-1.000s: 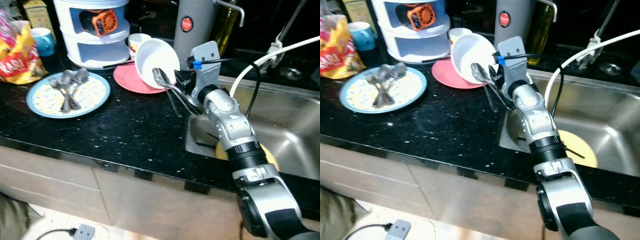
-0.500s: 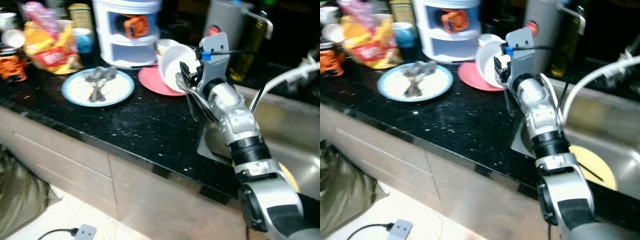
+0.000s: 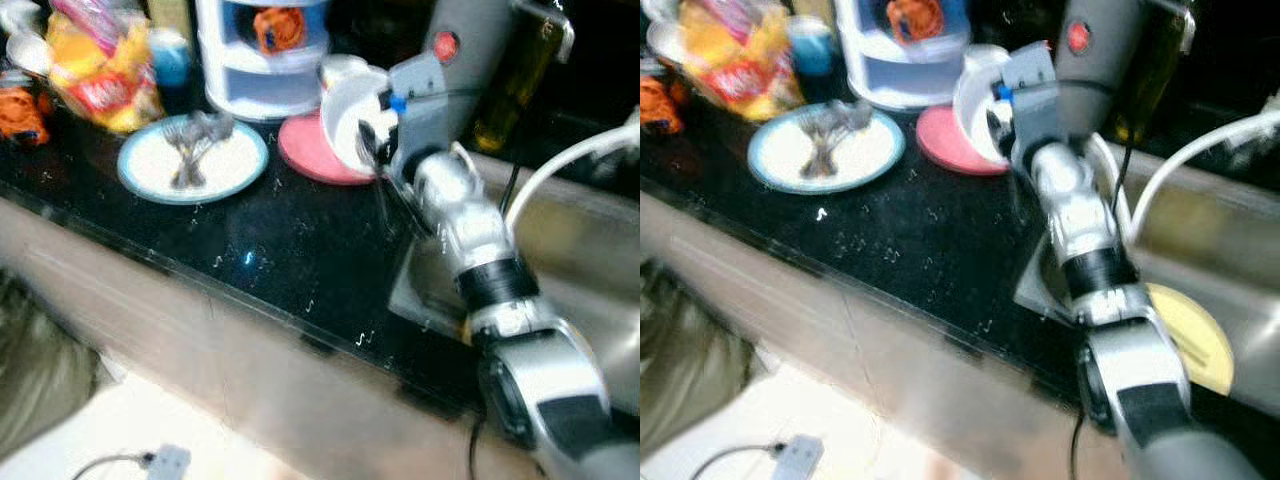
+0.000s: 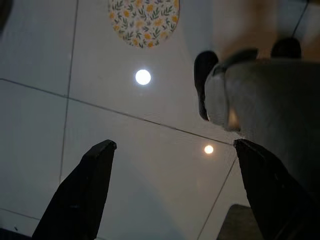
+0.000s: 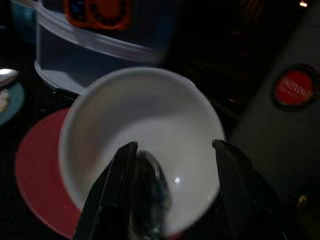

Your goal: Kitchen organization

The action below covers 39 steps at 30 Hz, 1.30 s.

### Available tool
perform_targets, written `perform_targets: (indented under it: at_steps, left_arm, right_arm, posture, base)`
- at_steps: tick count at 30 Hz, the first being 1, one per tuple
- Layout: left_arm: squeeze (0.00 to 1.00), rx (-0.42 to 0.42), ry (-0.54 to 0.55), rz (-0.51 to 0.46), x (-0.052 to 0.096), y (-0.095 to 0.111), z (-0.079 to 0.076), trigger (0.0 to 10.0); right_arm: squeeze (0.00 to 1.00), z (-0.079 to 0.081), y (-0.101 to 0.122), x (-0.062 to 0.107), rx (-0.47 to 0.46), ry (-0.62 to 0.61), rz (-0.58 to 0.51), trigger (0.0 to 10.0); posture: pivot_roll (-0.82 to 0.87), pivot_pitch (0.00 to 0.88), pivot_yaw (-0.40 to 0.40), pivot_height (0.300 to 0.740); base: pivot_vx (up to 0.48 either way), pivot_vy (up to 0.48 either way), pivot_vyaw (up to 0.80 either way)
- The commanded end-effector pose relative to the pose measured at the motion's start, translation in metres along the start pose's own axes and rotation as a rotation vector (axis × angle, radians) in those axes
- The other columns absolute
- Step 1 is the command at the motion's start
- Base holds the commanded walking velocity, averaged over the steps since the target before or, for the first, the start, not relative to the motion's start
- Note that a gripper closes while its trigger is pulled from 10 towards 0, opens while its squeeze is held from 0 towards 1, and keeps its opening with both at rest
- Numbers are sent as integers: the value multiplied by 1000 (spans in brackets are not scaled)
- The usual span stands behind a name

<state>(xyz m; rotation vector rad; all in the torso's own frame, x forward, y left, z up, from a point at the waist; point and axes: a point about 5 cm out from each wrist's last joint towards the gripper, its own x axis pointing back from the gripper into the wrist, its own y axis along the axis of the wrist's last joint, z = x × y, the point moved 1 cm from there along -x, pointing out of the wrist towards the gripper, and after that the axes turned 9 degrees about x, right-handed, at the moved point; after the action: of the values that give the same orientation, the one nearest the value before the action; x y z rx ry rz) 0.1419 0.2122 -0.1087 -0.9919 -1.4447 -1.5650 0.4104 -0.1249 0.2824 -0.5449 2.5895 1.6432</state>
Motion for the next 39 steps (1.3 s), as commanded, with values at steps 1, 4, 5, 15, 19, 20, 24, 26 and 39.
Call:
perform_targets:
  at_steps: [1,4,5,15,19,20,24,26,39]
  left_arm:
    - [0,2,-19,26,0,-9,-5,10000]
    - [0,-2,-19,26,0,-9,-6,10000]
    - [0,-6,-20,26,0,-9,-6,10000]
    - [0,-12,-26,32,0,-11,-7,10000]
    - [0,-16,-27,33,0,-11,-7,10000]
    - [0,-17,-28,34,0,-11,-7,10000]
    - [0,-22,-30,34,0,-11,-8,10000]
    - [0,-24,-31,34,0,-11,-8,10000]
    - [0,-42,-38,35,0,-10,-10,10000]
  right_arm:
    - [0,4,1,-1,4,10,-4,10000]
    - [0,3,-9,-2,15,34,60,10000]
    - [0,4,-16,-2,16,62,104,10000]
    - [0,5,-28,7,-125,278,184,10000]
    - [0,6,-36,10,-154,275,248,10000]
    - [0,5,-40,10,-187,255,273,10000]
    - [0,1,-44,10,-254,215,313,10000]
    - [0,-3,-45,10,-287,188,310,10000]
    - [0,-25,-54,19,-492,112,354,10000]
  posture:
    - [49,67,-87,740]
    - [47,75,-88,740]
    - [48,80,-89,740]
    - [45,86,-90,740]
    - [42,87,-88,740]
    - [42,87,-88,740]
    - [41,87,-85,740]
    - [40,84,-87,740]
    - [32,70,-90,740]
  base:
    - [0,0,0]
    - [0,0,0]
    - [0,0,0]
    - [0,0,0]
    - [0,0,0]
    - [0,0,0]
    - [0,0,0]
    - [0,0,0]
    - [0,0,0]
